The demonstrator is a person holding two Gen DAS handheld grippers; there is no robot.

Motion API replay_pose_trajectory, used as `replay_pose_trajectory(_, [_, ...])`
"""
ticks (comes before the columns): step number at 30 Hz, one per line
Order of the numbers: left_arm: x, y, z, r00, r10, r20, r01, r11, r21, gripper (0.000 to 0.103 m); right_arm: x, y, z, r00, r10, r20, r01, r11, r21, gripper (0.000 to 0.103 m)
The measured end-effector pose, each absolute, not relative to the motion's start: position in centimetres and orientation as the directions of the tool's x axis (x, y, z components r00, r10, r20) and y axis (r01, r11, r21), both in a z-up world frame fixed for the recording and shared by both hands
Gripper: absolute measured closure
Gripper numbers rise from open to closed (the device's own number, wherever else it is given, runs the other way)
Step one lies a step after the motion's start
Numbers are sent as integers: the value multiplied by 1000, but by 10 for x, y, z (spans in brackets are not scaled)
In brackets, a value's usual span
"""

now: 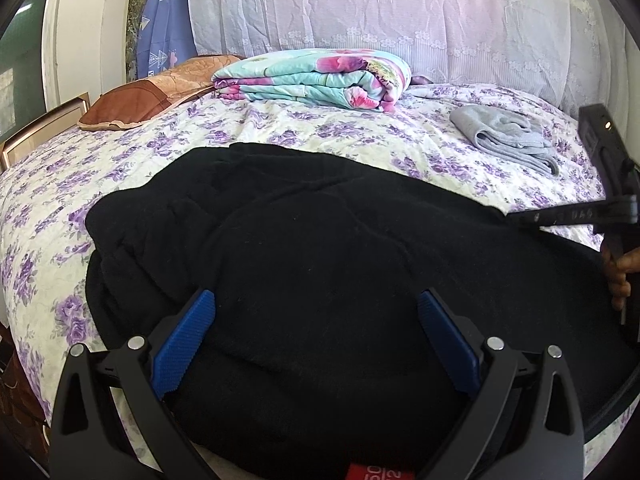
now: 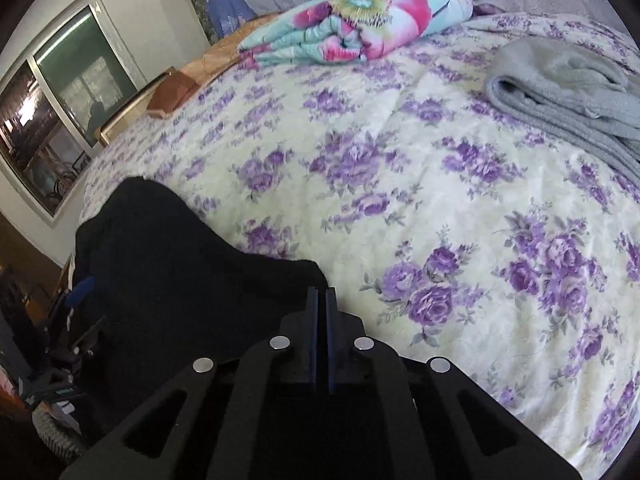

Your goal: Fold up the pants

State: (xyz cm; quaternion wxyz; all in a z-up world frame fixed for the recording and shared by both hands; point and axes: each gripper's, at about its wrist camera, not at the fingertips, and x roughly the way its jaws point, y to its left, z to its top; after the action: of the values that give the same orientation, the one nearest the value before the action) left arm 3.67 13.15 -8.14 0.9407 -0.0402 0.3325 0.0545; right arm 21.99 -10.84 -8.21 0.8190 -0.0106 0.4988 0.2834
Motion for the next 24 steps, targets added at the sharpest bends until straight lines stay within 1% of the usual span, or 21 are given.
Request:
replay_pose_trajectory(2, [37,132,-82,773,76,-630,-130,991,-39,5,215,-110,-77,364,453,-814,-468,844,261,98])
replay_pose_trajectory(3, [37,132,-82,773,76,-630,-130,991,-40,5,210,-112,-70,384,465,-798,-464,844,268,96])
replay_pose_trajectory(4, [37,132,-82,773,76,-630,-129,991,-40,5,202,-115,-60,413,475,-777,-465,843,269,96])
replay_pose_trajectory(6, [37,132,-82,773,77,-630,-130,991,-39,5,186,-114,-44,434,499,-750,-496,827,264,96])
replay_pose_trajectory(7, [37,132,-82,772,77,-630,-130,991,-38,5,175,-110,-40,416,518,-747,-522,809,270,96])
replay_pose_trajectory(10, [37,132,-82,773,77,-630,-130,991,-38,5,147,-98,-54,309,542,-782,-557,769,313,96])
replay_pose_trajectory(12, [37,132,-81,773,76,-630,-129,991,-38,5,130,-89,-79,238,500,-832,-565,768,300,95])
replay_pose_trajectory(14, [37,132,-82,773,79,-630,-129,991,-35,5,121,-91,-82,272,502,-821,-564,774,287,95])
replay_pose_trajectory(15, [37,133,-82,772,78,-630,-130,991,-36,5,119,-96,-77,282,511,-812,-543,783,303,93])
replay_pose_trajectory(17, [36,133,-82,772,76,-631,-129,991,-39,5,107,-111,-54,335,567,-752,-519,778,355,88])
replay_pose_trajectory(18, [35,133,-82,773,77,-630,-130,991,-38,5,98,-120,-43,364,585,-725,-520,773,363,76])
replay_pose_trajectory(19, [34,134,-82,773,79,-629,-131,991,-37,5,86,-129,-31,400,593,-699,-519,775,360,59])
replay_pose_trajectory(20, [34,135,-82,774,82,-628,-135,990,-36,5,71,-143,-19,450,591,-669,-510,786,351,53])
replay_pose_trajectory(21, [32,135,-81,776,89,-625,-141,989,-34,5,56,-157,-11,494,583,-645,-497,798,340,49])
replay_pose_trajectory(24, [28,133,-79,773,113,-624,-154,988,-13,5,7,-219,7,614,536,-580,-391,845,365,48])
